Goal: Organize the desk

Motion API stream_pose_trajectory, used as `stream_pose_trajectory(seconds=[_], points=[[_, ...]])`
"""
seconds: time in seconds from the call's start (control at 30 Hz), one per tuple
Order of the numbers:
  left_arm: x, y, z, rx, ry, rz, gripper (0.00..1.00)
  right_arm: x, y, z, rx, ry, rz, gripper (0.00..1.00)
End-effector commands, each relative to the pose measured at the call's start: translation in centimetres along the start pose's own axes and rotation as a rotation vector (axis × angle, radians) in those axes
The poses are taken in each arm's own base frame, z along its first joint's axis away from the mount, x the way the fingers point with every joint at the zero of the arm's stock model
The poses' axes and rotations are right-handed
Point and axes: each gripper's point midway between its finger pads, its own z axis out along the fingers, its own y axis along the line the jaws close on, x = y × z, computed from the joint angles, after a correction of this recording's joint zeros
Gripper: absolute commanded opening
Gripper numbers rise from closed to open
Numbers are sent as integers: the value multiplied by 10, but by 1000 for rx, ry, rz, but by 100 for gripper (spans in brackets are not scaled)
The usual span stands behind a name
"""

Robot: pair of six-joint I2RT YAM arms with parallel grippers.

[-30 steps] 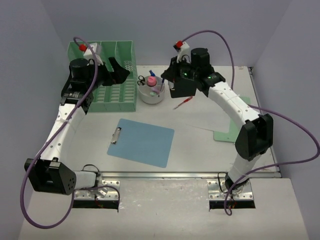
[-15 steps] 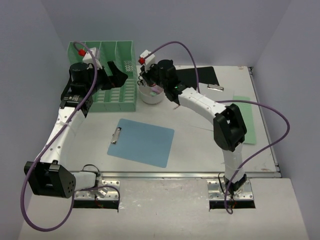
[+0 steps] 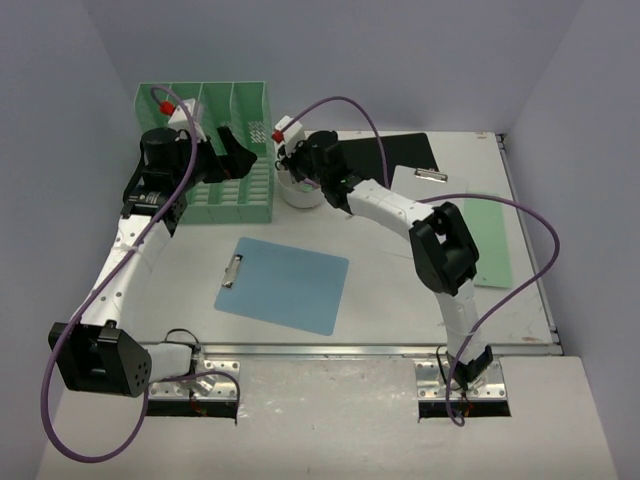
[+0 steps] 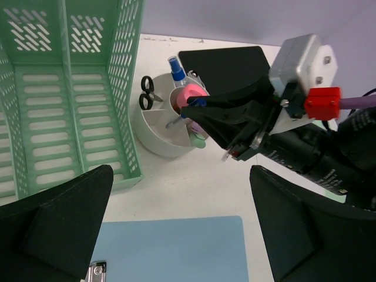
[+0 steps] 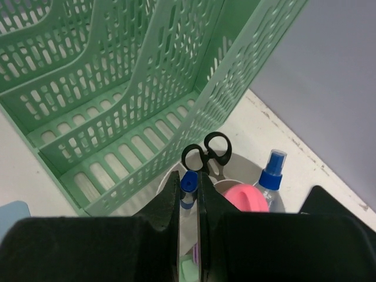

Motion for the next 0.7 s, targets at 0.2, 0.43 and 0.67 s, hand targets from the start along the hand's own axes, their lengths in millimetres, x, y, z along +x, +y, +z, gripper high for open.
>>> stream_pose_trajectory(seconds=[0.2, 0.43, 0.67], points=[[-10, -5, -1, 31, -36, 39, 100, 15, 4, 12, -2, 47, 47, 39], [-18, -7, 2, 37, -55, 54, 100, -43, -21, -11, 38, -17, 143, 60], [-22, -34, 27, 98, -43, 200, 97, -71, -99, -80, 153, 9, 392, 61]])
